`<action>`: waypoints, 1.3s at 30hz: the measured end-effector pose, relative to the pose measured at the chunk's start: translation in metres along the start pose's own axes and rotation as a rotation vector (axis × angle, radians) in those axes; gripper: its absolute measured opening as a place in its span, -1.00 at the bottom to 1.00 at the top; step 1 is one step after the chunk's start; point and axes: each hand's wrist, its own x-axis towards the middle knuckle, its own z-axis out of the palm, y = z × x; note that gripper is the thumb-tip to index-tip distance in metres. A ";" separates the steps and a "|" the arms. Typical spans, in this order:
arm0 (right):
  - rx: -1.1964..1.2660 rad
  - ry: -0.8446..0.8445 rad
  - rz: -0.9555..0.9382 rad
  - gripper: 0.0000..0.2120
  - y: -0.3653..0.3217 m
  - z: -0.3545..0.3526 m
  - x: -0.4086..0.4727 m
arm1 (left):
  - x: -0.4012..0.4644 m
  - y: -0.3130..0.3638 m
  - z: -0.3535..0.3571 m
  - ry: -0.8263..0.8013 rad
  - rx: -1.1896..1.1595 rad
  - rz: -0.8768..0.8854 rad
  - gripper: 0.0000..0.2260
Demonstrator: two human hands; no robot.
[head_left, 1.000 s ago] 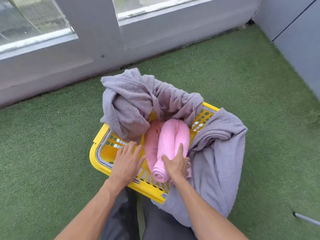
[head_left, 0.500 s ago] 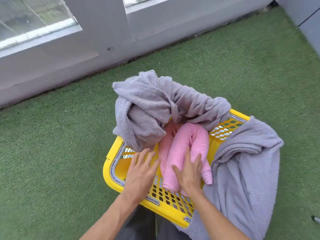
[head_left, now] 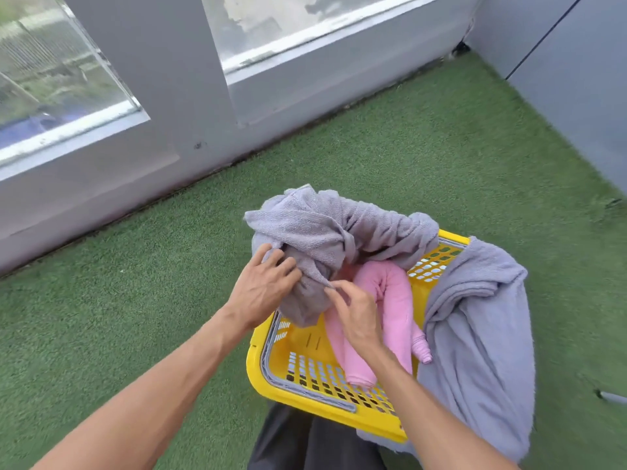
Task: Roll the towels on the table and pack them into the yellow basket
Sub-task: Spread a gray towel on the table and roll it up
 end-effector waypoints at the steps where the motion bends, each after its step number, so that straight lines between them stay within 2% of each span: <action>1: -0.003 0.005 0.015 -0.93 -0.007 -0.004 -0.004 | 0.003 -0.004 -0.003 -0.003 -0.027 0.005 -0.87; 4: 0.004 0.035 0.010 -0.92 -0.038 -0.015 -0.009 | 0.000 -0.017 -0.011 -0.031 -0.160 0.002 -0.86; 6: 0.007 0.066 0.001 -0.90 -0.066 -0.020 -0.011 | -0.012 -0.023 -0.009 -0.110 -0.266 0.014 -0.85; 8: -0.014 0.094 0.003 -0.87 -0.089 -0.020 -0.013 | -0.027 -0.027 -0.003 -0.190 -0.350 0.058 -0.75; 10: -0.039 0.110 0.000 -0.85 -0.102 -0.020 -0.020 | -0.037 -0.031 -0.002 -0.221 -0.338 0.094 -0.74; 12: -0.021 0.128 0.003 -0.84 -0.102 -0.021 -0.028 | -0.044 -0.035 -0.009 -0.203 -0.341 0.049 -0.73; 14: 0.009 0.150 0.021 -0.85 -0.101 -0.027 -0.035 | -0.047 -0.038 -0.024 -0.108 -0.386 0.014 -0.81; 16: 0.000 0.175 0.003 -0.86 -0.106 -0.037 -0.042 | -0.047 -0.037 -0.044 0.009 -0.455 0.015 -0.99; 18: -0.025 0.224 -0.044 -0.86 -0.120 -0.049 -0.050 | -0.047 -0.032 -0.072 0.103 -0.550 -0.031 -0.80; 20: -0.047 0.260 -0.105 -0.84 -0.140 -0.062 -0.057 | -0.048 -0.023 -0.109 0.226 -0.674 -0.090 -0.71; 23: -0.068 0.283 -0.220 -0.84 -0.180 -0.083 -0.073 | -0.055 -0.007 -0.171 0.444 -0.819 -0.171 -0.84; 25: -0.058 0.304 -0.301 -0.85 -0.210 -0.098 -0.086 | -0.065 -0.002 -0.206 0.565 -0.829 -0.243 -0.92; 30: -0.023 0.340 -0.514 -0.85 -0.293 -0.131 -0.136 | -0.113 0.013 -0.290 0.828 -0.860 -0.371 -0.91; 39: 0.074 0.303 -0.704 -0.87 -0.391 -0.125 -0.233 | -0.208 0.037 -0.391 0.977 -0.831 -0.426 -0.93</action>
